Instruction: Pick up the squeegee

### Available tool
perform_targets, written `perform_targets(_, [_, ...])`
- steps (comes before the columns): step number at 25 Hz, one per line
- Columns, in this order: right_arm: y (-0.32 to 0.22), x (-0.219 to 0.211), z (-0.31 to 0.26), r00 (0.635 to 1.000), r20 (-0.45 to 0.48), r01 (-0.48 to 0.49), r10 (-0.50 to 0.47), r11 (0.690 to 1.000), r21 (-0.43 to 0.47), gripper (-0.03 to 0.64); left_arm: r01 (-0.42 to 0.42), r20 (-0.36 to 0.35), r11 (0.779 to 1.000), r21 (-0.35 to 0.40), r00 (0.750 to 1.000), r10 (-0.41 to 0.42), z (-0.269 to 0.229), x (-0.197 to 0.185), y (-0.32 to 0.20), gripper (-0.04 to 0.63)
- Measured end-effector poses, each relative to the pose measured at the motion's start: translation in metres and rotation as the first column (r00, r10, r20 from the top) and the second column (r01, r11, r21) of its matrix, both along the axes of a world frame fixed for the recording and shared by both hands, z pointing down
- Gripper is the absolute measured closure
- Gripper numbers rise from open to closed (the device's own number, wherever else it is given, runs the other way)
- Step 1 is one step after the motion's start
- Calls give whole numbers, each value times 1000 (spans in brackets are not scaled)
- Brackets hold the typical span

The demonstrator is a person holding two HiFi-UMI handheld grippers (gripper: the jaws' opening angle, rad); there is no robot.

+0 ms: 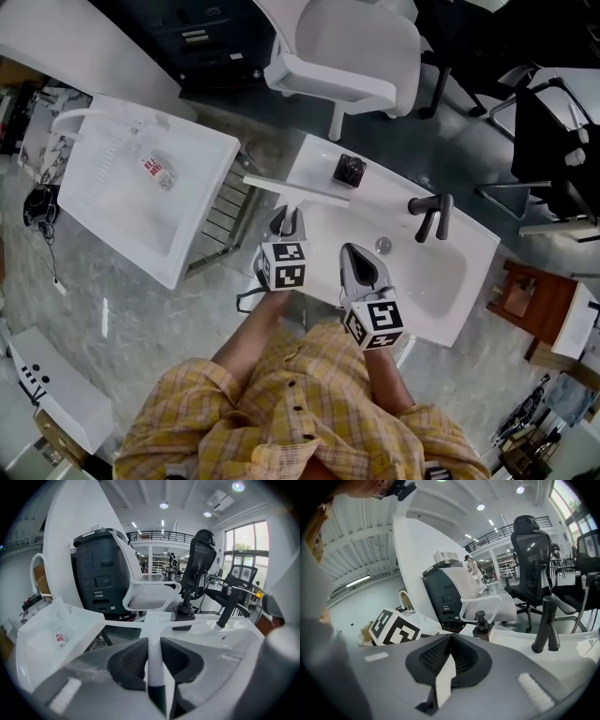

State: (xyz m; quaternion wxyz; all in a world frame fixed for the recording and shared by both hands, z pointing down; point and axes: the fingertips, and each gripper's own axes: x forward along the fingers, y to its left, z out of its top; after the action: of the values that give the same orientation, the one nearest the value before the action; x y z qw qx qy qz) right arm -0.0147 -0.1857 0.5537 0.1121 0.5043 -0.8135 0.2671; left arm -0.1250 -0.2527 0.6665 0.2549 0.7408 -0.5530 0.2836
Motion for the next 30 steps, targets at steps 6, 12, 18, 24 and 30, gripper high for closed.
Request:
perform_targets(6, [2, 3, -20, 1000, -10, 4, -4, 999, 38, 621, -5, -10, 998, 58, 1000, 6, -34, -2, 3, 508])
perform_targets(12, [2, 5, -40, 1000, -22, 4, -2, 997, 82, 621, -13, -25, 994, 110, 1000, 16, -69, -4, 9, 508])
perform_targets(18, [2, 9, -61, 1000, -23, 1, 1, 993, 121, 621, -21, -55, 985, 170, 998, 30, -106, 2, 13, 508])
perform_targets(24, [3, 10, -79, 1000, -19, 3, 0, 988, 152, 621, -21, -84, 978, 205, 996, 39, -133, 5, 18, 508])
perform_targets(30, [1, 7, -94, 1000, -24, 11, -7, 982, 187, 621, -14, -104, 967, 255, 994, 42, -160, 4, 17, 508])
